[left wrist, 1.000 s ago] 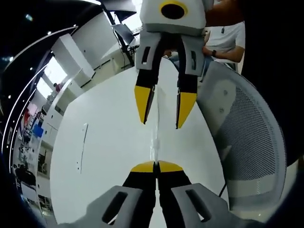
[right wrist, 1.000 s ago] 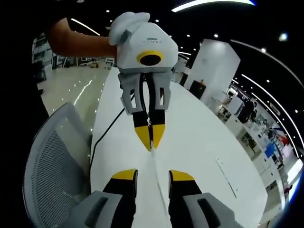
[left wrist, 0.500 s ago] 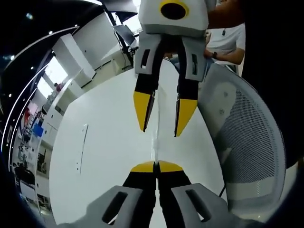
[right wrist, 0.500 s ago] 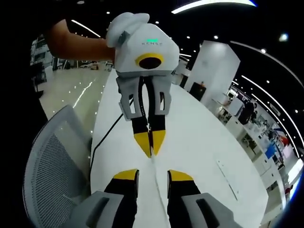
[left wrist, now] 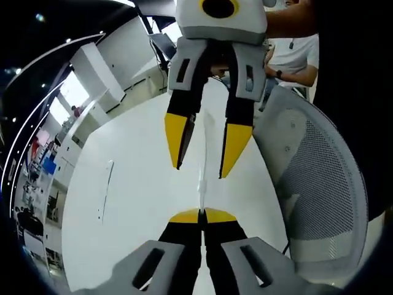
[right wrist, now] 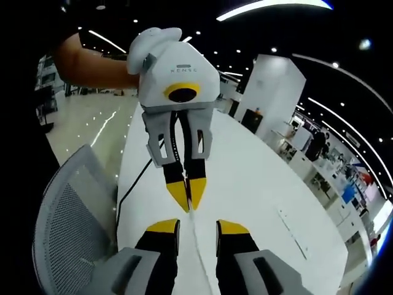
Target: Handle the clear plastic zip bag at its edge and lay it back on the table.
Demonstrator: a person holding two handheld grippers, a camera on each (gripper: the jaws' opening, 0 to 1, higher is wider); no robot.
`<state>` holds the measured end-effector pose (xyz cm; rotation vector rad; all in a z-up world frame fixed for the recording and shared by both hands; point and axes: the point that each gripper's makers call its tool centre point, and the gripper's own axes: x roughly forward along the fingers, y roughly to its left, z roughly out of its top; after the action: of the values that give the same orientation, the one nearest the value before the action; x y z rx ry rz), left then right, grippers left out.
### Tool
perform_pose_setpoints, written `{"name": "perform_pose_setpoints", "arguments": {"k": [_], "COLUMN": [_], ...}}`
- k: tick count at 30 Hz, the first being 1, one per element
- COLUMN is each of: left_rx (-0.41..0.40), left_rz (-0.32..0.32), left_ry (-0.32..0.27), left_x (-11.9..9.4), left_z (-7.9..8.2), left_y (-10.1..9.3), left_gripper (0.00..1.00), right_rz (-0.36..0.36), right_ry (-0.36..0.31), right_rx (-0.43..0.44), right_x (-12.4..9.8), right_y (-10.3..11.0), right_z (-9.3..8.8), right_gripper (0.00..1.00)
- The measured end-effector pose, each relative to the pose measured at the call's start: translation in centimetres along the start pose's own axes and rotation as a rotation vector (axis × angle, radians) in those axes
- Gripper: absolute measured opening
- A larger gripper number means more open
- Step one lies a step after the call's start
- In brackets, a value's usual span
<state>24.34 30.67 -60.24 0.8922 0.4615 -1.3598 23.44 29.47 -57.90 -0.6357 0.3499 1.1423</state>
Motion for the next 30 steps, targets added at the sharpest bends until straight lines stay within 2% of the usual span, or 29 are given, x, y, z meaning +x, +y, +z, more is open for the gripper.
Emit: {"name": "perform_pose_setpoints", "arguments": {"k": [7,10,13,19,30], "left_rx": [-0.002,0.001,0.003,0.006,0.002], "left_rz": [-0.006,-0.015,-0.021,-0.027,-0.032], "left_ry": [-0.002,-0.002,-0.003,-0.016,-0.015], "left_x": [0.0,0.1,0.1,0.6,0.5], "left_z": [0.1,0.2,0.4,1.1,0.8], "left_y": [-0.3,-0.5,-0.5,-0.5,-0.5], "left_gripper": [0.0,0.0,0.0,0.0,0.0], "right_rz": [0.022,0.023,0.019,0.021,0.035], "right_ry": [0.006,0.047,0.022,0.021,0.016], "right_rx": [-0.005,-0.035,-0.002,0.0,-0.013], "right_x": [0.5,0.4,0.1,0.5,1.1], "right_y": [0.9,0.8,0.6,0.3,0.6], "right_z": [-0.1,-0.6,0.0,0.0,-0.4], "right_gripper": [0.18,0.17,0.17,0.16,0.09]}}
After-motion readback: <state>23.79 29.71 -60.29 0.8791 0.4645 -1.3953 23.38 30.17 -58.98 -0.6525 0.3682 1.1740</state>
